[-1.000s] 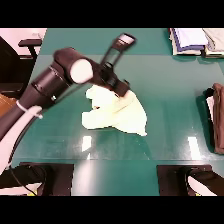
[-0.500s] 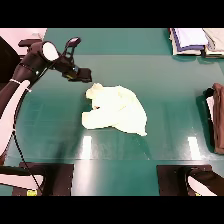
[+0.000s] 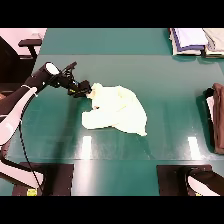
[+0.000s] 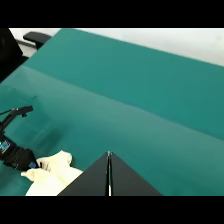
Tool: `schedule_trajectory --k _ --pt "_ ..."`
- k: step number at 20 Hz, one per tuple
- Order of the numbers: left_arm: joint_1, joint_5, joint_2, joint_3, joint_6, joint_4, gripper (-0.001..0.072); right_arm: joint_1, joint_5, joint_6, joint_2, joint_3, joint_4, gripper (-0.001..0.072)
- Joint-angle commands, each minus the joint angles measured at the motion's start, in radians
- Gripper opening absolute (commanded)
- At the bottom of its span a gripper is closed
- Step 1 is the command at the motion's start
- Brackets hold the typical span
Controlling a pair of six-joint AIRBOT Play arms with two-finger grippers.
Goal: Fold the shirts.
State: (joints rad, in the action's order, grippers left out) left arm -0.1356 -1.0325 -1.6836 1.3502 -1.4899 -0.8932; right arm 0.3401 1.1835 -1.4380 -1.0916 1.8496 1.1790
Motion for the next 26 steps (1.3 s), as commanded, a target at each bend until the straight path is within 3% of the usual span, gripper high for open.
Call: schedule_trajectory --k 1,2,3,8,11,14,15,16,17,21,26 --pt "0.005 0.073 -0.02 -0.011 0.032 0.095 0.0392 -0.001 0.084 -0.024 -0.04 0.0 -0.001 0.0019" --pt "0.005 0.082 -0.02 -0.011 0.032 0.094 0.0158 -0.001 0.113 -0.029 -0.051 0.0 -0.001 0.0019" --pt "0.005 0.095 -0.02 -0.011 0.034 0.094 0.0032 -0.001 0.143 -0.036 -0.063 0.0 -0.001 0.0019" --pt "0.032 0.079 0.016 0.075 0.051 0.01 0.0025 -0.002 0.333 -0.055 -0.103 -0.04 0.004 0.0019" --pt "0.066 0.067 0.098 0.182 0.053 -0.118 0.0025 -0.01 0.303 -0.077 -0.056 -0.271 0.002 0.0019" --pt "0.085 0.063 0.173 0.238 0.058 -0.24 0.0026 -0.038 0.182 -0.14 -0.004 -0.594 -0.002 0.003" --pt "0.085 0.063 0.188 0.239 0.058 -0.256 0.0026 -0.047 0.13 -0.145 0.001 -0.706 -0.013 0.023" --pt "0.085 0.053 0.195 0.238 0.058 -0.267 0.0026 -0.058 0.072 -0.145 -0.009 -0.806 -0.043 0.055" --pt "0.085 0.04 0.195 0.238 0.058 -0.267 0.0026 -0.067 0.024 -0.144 -0.031 -0.883 -0.099 0.063" --pt "0.085 0.018 0.19 0.234 0.058 -0.278 0.0026 -0.052 -0.159 -0.049 -0.194 -1.028 -0.345 0.0622" --pt "0.085 0.014 0.19 0.231 0.058 -0.279 0.0026 0.027 -0.303 0.008 -0.405 -0.909 -0.481 0.058"
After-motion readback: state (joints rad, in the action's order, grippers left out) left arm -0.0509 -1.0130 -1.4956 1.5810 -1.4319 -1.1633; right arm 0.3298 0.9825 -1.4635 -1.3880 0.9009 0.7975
